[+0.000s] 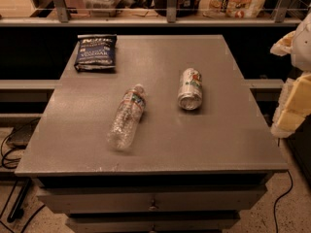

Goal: Pick water bottle

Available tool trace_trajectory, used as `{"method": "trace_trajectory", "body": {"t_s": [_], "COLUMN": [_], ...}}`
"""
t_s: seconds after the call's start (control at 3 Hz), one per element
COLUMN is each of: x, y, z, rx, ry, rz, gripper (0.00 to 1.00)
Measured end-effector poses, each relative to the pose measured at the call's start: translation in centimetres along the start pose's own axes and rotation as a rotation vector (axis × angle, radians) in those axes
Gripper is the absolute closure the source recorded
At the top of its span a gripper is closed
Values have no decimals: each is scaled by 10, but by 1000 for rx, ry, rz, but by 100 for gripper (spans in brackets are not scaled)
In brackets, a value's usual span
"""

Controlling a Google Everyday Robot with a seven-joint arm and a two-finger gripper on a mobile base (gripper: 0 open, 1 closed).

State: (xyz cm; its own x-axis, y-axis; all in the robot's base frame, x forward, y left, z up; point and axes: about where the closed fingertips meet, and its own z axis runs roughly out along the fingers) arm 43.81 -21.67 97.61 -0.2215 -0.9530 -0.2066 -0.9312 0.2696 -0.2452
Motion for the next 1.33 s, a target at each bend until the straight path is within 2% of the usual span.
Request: {"method": "trace_trajectory", "body": {"t_s": [0.33,0.67,1.0,1.33], "x": [0,-2,-15,-54], "y": [-1,-7,-8,-14], "z": [0,2,8,12], "rx": [1,5,15,16], "ry": [1,7,-75,-211], "rz": [8,90,265,438], "gripper": [0,0,0,0]}}
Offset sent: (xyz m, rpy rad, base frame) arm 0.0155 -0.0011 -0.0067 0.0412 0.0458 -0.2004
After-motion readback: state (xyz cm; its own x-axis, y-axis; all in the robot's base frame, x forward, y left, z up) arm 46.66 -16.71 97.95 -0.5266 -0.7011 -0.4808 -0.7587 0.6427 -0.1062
